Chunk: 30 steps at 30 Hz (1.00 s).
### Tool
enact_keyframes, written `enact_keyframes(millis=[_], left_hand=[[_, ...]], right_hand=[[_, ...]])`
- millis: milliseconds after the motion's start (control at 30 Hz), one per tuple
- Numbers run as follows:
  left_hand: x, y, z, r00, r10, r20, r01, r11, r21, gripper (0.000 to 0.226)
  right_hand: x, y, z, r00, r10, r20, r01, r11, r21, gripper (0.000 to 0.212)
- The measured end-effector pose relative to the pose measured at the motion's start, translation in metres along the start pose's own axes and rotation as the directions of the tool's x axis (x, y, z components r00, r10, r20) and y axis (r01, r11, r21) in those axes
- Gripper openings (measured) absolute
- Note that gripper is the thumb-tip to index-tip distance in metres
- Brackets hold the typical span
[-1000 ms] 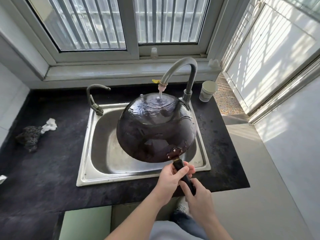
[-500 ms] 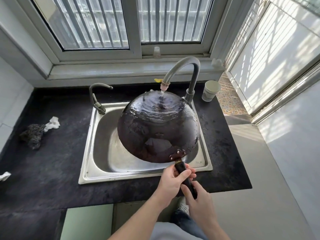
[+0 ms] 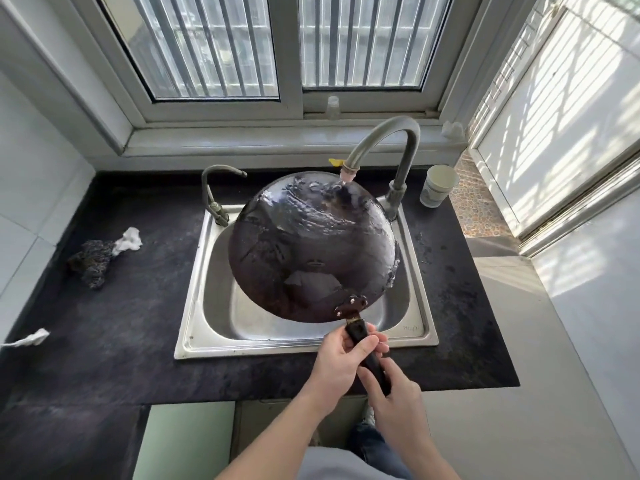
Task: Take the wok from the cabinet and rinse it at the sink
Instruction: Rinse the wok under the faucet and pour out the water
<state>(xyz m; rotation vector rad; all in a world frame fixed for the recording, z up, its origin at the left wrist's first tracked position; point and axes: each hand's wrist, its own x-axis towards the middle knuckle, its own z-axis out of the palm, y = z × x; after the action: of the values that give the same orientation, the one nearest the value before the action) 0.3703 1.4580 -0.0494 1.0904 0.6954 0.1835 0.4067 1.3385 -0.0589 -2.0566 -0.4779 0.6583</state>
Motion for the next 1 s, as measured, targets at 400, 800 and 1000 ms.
enact_keyframes(millis=[400, 800, 1000], left_hand=[[-0.001, -0.015, -0.014, 0.993, -0.034, -0.113, 0.029, 0.998, -0.05, 0.009], [0.021, -0.031, -0.001, 0.977, -0.164, -0.135, 0.186, 0.967, 0.174, 0.008], [0.037, -0.035, 0.009, 0.978, -0.183, -0.099, 0.202, 0.95, 0.239, 0.01]], right_hand=[[0.009, 0.023, 0.017, 0.993, 0.024, 0.112, -0.02, 0.999, -0.037, 0.019], [0.011, 0.04, 0.011, 0.939, 0.218, 0.267, -0.3, 0.899, 0.318, 0.034], [0.018, 0.042, 0.002, 0.932, 0.254, 0.258, -0.34, 0.862, 0.376, 0.035]])
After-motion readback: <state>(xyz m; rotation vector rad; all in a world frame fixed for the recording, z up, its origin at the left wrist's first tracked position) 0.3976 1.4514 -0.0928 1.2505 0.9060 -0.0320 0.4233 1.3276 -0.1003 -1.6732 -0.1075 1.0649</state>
